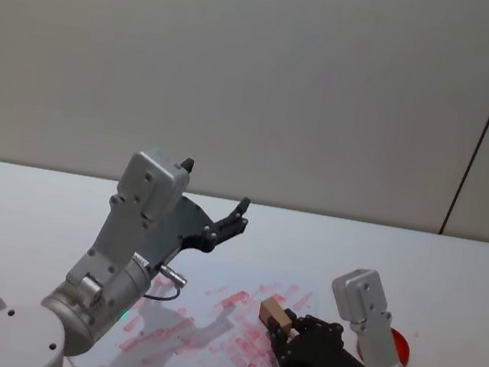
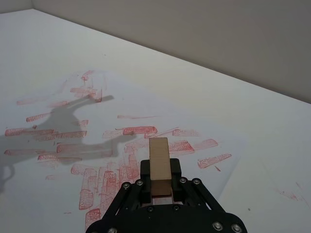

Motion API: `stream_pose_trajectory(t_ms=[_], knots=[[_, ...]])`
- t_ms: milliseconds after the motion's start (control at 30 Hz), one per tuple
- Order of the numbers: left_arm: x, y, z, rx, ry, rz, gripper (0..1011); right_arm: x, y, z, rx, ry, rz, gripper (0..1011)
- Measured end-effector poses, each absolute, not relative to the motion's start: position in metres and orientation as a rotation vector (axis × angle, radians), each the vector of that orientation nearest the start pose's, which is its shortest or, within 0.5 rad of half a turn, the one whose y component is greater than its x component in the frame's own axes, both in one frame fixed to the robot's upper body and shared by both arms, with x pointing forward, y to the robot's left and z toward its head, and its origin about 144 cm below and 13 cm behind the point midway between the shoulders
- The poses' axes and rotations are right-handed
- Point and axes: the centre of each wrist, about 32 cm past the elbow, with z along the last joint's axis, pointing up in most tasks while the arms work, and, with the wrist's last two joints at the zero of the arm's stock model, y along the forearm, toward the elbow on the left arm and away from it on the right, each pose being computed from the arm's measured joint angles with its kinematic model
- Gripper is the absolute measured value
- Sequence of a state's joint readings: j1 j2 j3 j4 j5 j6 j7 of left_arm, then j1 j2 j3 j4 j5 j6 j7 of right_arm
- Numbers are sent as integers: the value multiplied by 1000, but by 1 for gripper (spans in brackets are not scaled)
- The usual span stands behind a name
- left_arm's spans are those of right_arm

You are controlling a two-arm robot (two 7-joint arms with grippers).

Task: Use the one hand to pick up the stamp and affix it onto the A4 paper.

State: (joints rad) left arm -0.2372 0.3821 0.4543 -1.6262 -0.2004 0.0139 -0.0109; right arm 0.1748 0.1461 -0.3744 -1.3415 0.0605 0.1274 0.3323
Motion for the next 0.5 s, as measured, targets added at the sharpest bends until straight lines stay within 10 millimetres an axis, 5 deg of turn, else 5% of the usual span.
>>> stream_pose_trajectory(t_ms=[500], knots=[[492,198,1204,61,-268,1124,1003,494,-167,1118,-325,87,-895,214]])
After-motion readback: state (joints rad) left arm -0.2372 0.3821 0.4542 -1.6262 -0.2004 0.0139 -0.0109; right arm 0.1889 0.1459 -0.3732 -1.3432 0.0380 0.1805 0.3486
